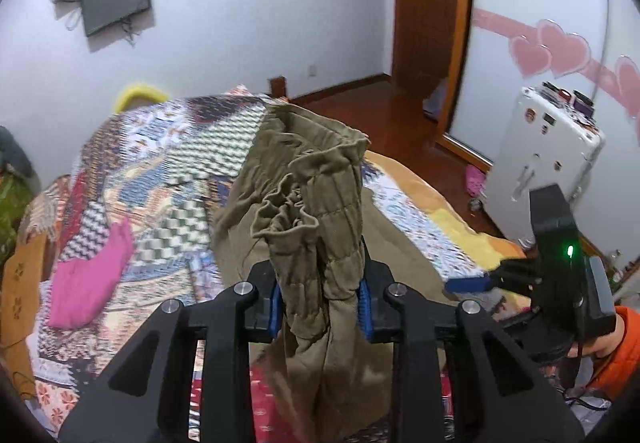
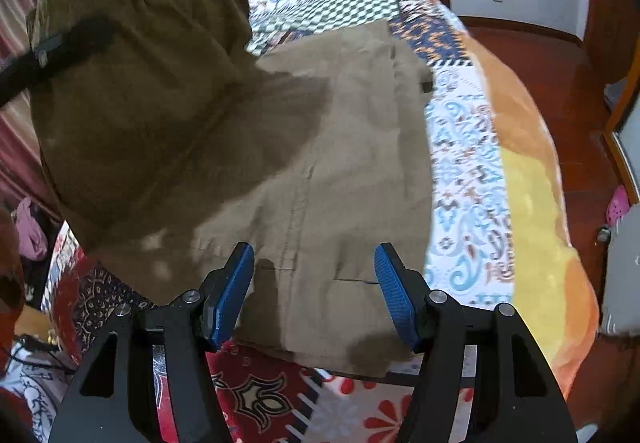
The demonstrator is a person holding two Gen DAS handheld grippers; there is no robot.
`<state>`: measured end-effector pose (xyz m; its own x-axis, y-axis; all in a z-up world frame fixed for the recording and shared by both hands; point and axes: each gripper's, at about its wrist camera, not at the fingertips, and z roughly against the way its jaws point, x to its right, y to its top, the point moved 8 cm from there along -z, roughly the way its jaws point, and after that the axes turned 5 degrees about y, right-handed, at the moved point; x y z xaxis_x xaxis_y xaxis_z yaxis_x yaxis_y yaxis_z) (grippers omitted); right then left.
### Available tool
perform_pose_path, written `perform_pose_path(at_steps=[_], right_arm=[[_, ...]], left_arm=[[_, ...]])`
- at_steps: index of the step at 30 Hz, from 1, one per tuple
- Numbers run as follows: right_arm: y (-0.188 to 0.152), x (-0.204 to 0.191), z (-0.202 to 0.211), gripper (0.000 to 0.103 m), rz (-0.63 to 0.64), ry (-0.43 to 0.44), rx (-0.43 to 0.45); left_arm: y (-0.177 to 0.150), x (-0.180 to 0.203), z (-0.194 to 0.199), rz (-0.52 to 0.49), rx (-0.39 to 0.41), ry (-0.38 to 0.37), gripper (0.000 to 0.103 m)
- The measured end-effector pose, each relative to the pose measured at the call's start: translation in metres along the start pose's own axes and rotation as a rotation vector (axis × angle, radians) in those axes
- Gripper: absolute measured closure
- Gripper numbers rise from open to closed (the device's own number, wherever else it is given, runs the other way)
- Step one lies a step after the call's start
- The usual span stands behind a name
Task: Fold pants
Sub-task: 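Lift the waistband up off the bed with the left gripper, then lay the waistband over onto the pant legs and open the left gripper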
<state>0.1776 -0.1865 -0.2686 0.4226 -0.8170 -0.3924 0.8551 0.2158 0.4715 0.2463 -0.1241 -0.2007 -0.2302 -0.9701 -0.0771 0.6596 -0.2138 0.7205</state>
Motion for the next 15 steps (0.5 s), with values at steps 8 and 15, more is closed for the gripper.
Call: perform_pose_path(at_steps=[8,15], right_arm=[[0.004,0.018,0.031,0.044,-0.065,-0.024,0.082],[0.002,0.031,0.044,0.044,-0.089,-0.050,0.109]], left_arm=[[-0.016,0.033,-0.033,-0.006,-0.115,-0.110,0.075],[-0.033,0.055,-0.050,-0.016,-0.213,-0.162,0.075]])
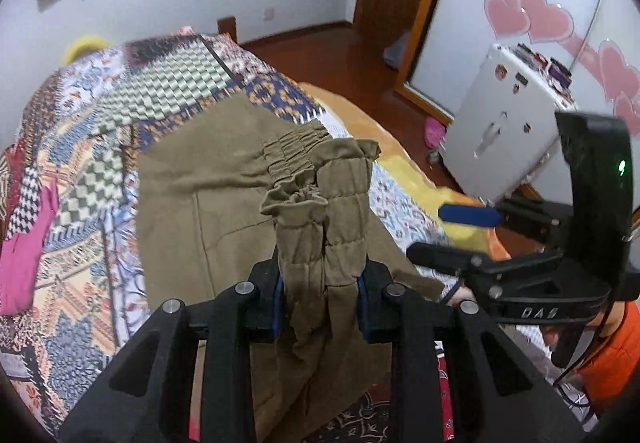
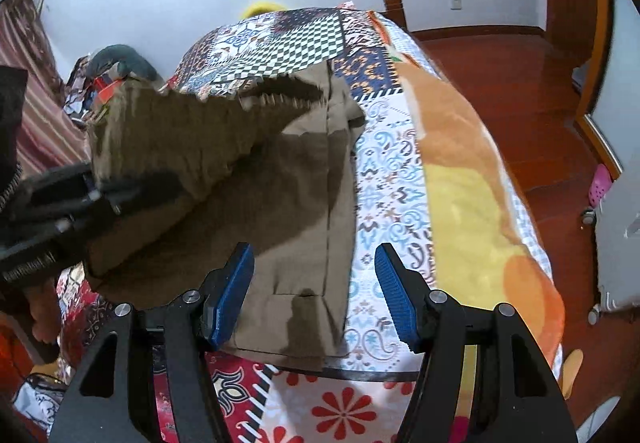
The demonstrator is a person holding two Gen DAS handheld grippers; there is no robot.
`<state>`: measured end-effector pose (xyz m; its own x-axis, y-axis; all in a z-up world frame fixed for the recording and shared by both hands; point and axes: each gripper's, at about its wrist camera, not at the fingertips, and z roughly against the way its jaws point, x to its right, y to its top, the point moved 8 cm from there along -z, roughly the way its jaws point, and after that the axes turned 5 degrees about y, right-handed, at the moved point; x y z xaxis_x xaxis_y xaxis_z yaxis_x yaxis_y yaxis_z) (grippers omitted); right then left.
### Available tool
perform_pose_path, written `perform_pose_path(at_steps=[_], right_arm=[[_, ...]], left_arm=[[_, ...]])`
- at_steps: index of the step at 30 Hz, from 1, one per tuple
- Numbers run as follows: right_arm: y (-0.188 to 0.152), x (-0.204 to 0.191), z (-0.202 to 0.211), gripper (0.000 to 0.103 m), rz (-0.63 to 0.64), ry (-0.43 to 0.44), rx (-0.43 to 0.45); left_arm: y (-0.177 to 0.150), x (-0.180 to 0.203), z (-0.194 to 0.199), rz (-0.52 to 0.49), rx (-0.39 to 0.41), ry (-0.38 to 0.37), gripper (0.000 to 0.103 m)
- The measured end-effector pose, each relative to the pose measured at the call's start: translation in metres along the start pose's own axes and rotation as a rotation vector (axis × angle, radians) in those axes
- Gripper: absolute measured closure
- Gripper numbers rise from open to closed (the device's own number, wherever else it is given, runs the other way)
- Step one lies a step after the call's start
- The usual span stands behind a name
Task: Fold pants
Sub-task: 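Lay the waistband over onto the pant legs and open the left gripper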
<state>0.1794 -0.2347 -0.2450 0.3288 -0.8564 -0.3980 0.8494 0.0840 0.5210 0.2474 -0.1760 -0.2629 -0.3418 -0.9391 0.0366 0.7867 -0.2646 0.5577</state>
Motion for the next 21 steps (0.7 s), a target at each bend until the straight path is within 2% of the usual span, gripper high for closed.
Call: perform_pose_path(at_steps=[5,8,10,12,16,21], right_arm=[[0.005,0.006,-0.001,0.044,-0.010,-0.010,0.005],[0.005,0.007,0.001,0.044,-0.012,-0.016,0.010],[0.005,0.007,0.003,0.044,-0.013,-0.021,0.014],[0.006,0.009,0.005,0.044,-0.013,-0.027,0.019],[0.010,0.014,0.008,0.044,-0.020,-0.046,0.030],[0.012,0.017,0.015,0.044,-0.023,-0.051,0.043]], left_arm=[[-0.011,0.011,-0.009,-0.051,-0.041,0.022,0.075],[-0.015,0.017,-0.013,-0.071,-0.068,0.020,0.070],[-0.019,0.021,-0.015,-0.075,-0.083,0.005,0.056],[-0.021,0.026,-0.016,-0.051,-0.104,-0.052,0.046],[-0.022,0.026,-0.015,-0.026,-0.106,-0.062,0.045],[-0.020,0.022,-0.002,0.043,-0.120,-0.137,0.045]])
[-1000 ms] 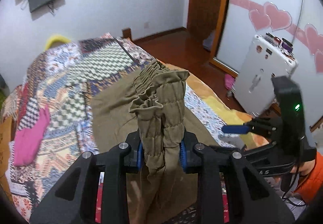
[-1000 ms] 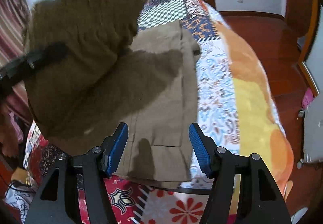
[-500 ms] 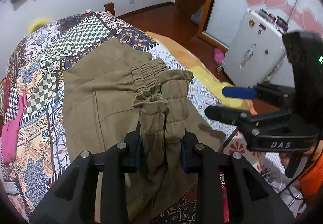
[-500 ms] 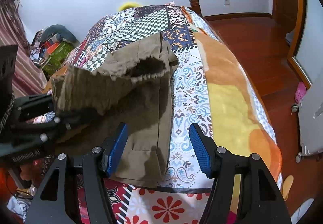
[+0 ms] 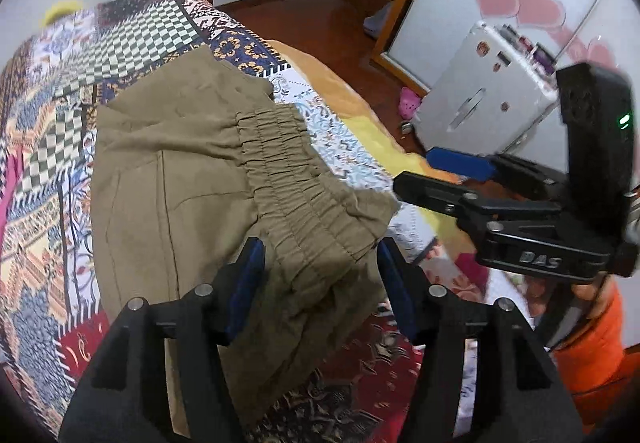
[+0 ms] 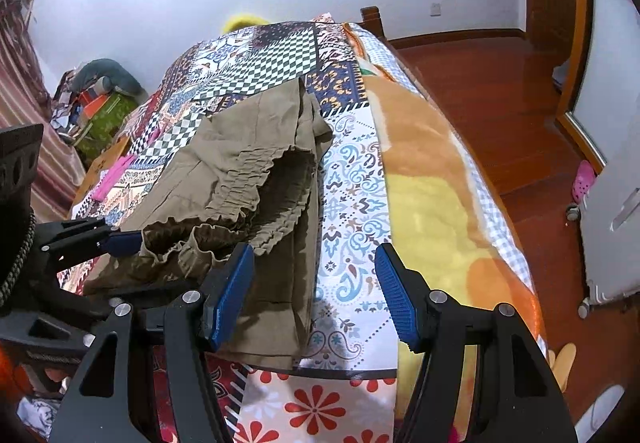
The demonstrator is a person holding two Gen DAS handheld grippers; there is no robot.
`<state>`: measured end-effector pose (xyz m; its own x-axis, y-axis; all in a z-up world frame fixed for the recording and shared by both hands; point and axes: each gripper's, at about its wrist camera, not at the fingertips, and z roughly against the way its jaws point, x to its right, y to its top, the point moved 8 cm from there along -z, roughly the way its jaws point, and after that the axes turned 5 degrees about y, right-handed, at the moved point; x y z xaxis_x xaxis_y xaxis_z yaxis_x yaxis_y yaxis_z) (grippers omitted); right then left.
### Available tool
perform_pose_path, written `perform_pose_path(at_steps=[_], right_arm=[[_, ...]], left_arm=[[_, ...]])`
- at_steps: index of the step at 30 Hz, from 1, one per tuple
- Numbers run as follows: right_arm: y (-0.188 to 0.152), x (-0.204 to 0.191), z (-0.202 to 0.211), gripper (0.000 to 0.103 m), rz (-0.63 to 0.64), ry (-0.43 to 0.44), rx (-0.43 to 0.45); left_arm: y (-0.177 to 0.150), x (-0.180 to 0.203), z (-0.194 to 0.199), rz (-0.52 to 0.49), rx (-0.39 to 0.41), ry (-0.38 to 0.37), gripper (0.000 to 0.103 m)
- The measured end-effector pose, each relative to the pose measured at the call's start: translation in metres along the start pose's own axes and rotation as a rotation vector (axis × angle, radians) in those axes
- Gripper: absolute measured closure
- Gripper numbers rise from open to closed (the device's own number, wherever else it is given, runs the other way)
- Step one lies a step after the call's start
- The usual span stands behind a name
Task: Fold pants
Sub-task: 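Lay the waistband over onto the pant legs and open the left gripper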
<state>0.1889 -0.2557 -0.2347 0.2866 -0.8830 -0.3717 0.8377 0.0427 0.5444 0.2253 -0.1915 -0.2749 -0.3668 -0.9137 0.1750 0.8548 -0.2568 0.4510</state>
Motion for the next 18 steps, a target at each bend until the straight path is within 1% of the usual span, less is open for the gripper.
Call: perform_pose_path(at_steps=[2,3,7,8,10,12,14,16,18], right_arm=[[0.001,0.000,0.001,0.044,0.002,-0.001,0.003],[0.002,0.000,0.001,0.044,0.003,-0.002,0.004],[0.006,-0.006,0.002,0.044,0.018,0.001,0.008],[0.007,-0.009,0.002,0.044,0.024,0.004,0.011],[0.010,-0.015,0.001,0.044,0.032,0.015,0.015],[0.013,-0.026,-0.001,0.044,0.045,0.039,0.018],[0.015,-0.037,-0.004,0.040,0.067,0.056,0.018],[0.016,-0.047,-0.008,0.040,0.094,0.063,0.014],[0.014,-0.055,-0.013,0.040,0.110,0.067,0.006]], left_arm=[[0.000,-0.003,0.014,0.011,0.018,-0.022,0.045],[0.002,-0.004,0.020,0.013,0.030,-0.018,0.045],[0.003,-0.024,0.038,0.020,0.077,0.037,0.044],[0.002,-0.034,0.038,0.017,0.077,0.072,0.044],[-0.003,-0.045,0.032,0.022,0.054,0.101,0.043],[-0.014,-0.053,0.019,0.039,0.007,0.091,0.043],[-0.023,-0.054,0.008,0.036,-0.016,0.087,0.043],[-0.027,-0.051,0.003,0.012,-0.009,0.106,0.040],[-0.029,-0.046,0.004,-0.029,0.005,0.134,0.040]])
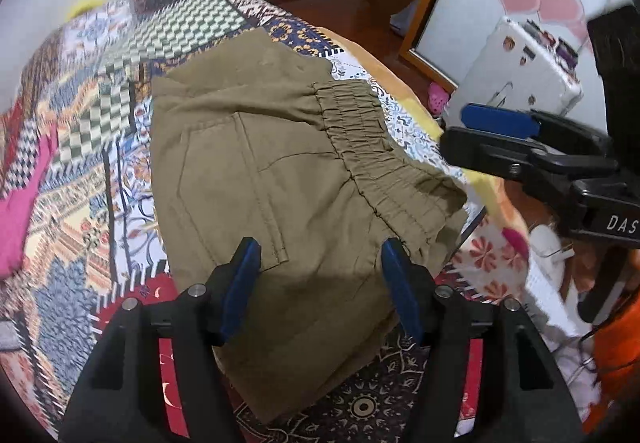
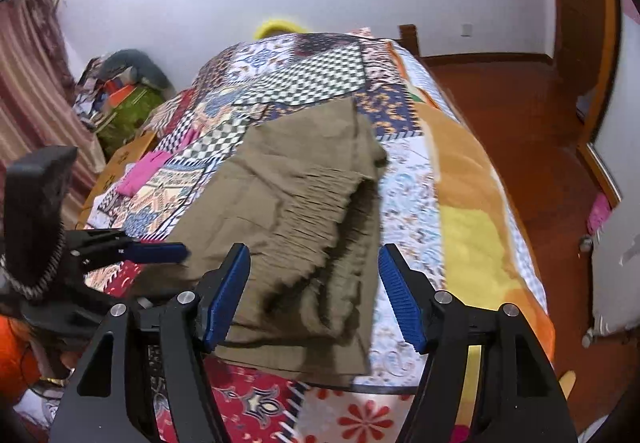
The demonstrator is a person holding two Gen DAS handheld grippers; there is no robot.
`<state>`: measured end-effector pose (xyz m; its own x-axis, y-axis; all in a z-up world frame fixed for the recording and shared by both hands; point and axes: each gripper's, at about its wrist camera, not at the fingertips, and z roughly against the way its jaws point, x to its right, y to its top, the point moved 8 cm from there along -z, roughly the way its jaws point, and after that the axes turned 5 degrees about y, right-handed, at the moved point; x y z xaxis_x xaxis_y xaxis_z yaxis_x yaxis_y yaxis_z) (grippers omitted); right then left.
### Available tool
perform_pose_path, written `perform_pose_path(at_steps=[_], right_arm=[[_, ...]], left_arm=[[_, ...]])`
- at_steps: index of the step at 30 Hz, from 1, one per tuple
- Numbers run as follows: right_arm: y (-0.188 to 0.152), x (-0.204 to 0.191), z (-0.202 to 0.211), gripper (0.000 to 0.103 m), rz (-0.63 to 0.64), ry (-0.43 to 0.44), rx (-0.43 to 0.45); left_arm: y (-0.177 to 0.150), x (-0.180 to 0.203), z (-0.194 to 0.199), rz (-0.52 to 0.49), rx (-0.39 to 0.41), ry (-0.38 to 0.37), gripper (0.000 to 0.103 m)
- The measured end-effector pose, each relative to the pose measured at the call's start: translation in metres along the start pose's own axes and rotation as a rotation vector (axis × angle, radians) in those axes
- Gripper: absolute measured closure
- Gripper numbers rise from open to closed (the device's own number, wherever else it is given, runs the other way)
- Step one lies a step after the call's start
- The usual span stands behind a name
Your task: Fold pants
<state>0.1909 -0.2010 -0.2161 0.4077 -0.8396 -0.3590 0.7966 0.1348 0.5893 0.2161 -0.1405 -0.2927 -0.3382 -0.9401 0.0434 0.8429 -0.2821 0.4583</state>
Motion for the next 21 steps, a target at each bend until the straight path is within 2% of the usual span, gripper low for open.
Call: perform_pose_path(at_steps=[2,6,14,21], right_arm=[[-0.004,-0.003,-0.008,0.040,0.007,0.004,-0.016],[-0.019,0.003,-0.024,0.040,-0.021,-0.008,-0.067],[-0.043,0.018,-0.037,0.039,-0.099,0.008,-0.116],[-0.044,0.018,-0.036,0.036,-0.094,0.005,-0.119]], left_arm=[[0.001,0.000,0.003,-0.010,0.006,-0.002,0.040],[0.003,-0.012,0.011,0.032,0.009,-0.023,0.040],[0.027,-0.065,0.027,0.085,0.076,0.089,0.040],[0.048,-0.109,0.016,0.105,0.072,0.146,0.040]])
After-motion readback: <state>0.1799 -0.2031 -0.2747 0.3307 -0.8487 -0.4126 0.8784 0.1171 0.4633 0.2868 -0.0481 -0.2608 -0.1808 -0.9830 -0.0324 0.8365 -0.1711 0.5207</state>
